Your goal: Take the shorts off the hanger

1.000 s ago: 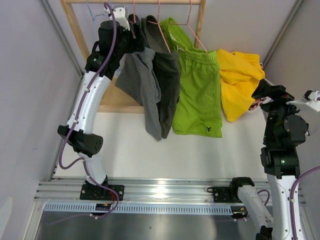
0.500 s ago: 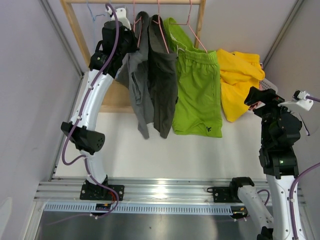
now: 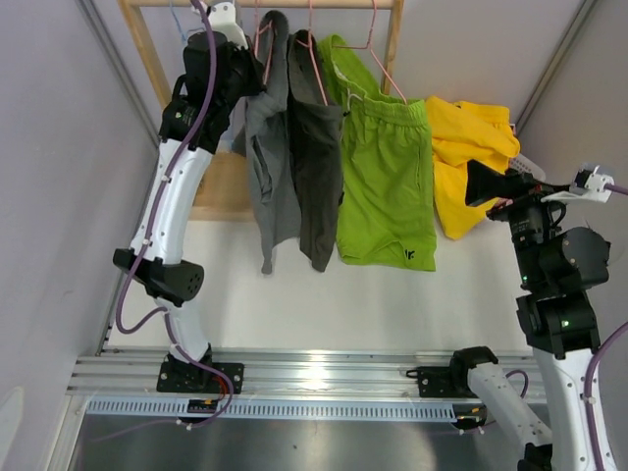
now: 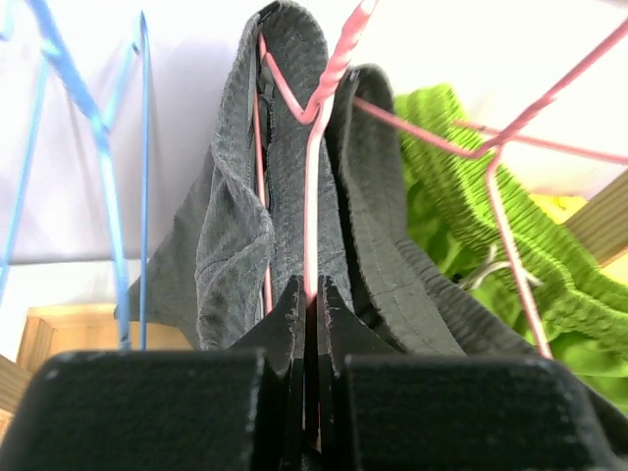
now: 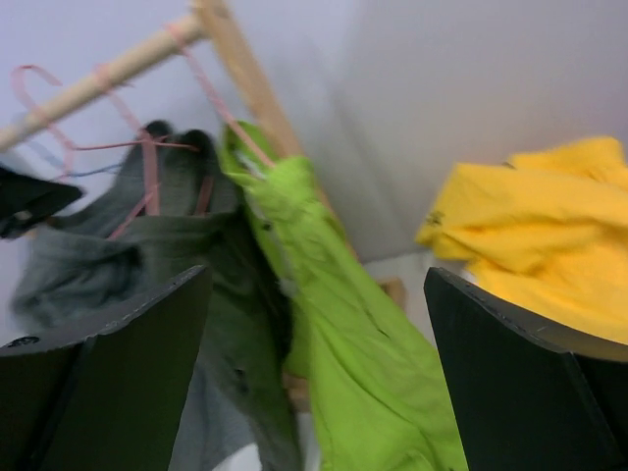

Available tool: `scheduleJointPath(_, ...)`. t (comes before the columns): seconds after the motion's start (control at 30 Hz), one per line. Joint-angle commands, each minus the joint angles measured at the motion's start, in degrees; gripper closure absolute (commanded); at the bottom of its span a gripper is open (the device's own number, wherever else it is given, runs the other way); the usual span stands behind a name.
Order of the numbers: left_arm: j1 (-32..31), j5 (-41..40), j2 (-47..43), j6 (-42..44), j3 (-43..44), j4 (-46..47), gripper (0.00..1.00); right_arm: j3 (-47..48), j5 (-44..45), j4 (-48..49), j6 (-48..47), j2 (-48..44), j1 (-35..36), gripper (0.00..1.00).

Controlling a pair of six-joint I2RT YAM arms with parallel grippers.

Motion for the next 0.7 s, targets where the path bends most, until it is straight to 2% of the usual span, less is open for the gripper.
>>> scheduleJointPath(0.0, -0.4, 0.8, -7.7, 1.0, 4.7, 6.4, 1.0, 5.9, -10.5, 6.5, -3.5, 4.8, 5.0, 0.02)
scheduleJointPath(0.07, -0.4, 0.7, -8.4, 0.8, 4.7, 6.3, 1.0, 12.3, -9.5, 4.7, -7.6, 11.3, 9.7, 0.01)
scheduleJointPath(0.13, -0.4, 0.8, -9.3, 0.3, 4.8, 6.0, 1.0, 20.7, -5.2, 0.0, -11.7, 16.7, 22.2, 0.01)
scheduleJointPath(0.17, -0.4, 1.0, -9.6, -0.4, 4.7, 5.9, 1.0, 23.4, 5.6, -1.2, -17.3, 22.4, 28.2, 0.01)
scheduleJointPath(0.2, -0.4, 1.2, -10.2, -0.5, 4.6, 5.7, 1.0, 25.7, 11.5, -1.8, -20.5, 25.3, 41.6, 0.01)
scheduleJointPath(0.27, -0.4, 1.4, -10.9, -1.2, 3.9, 5.1, 1.0, 30.7, 24.9, -0.5, -27.2, 33.8, 52.2, 0.01)
scheduleJointPath(0.3, -0.4, 1.5, -11.9, -1.3, 3.2, 5.0, 1.0, 32.2, 26.0, 0.0, -26.7, 36.2, 56.8, 0.01)
scheduleJointPath(0.43, -0.4, 1.7, -14.4, -2.3, 0.1, 4.7, 1.0, 37.3, 26.1, 4.0, -22.8, 45.7, 61.5, 0.01)
scheduleJointPath(0.67, -0.4, 1.8, -17.5, -2.7, -2.0, 3.5, 1.0, 49.9, 29.5, 5.3, -22.7, 61.7, 66.2, 0.01)
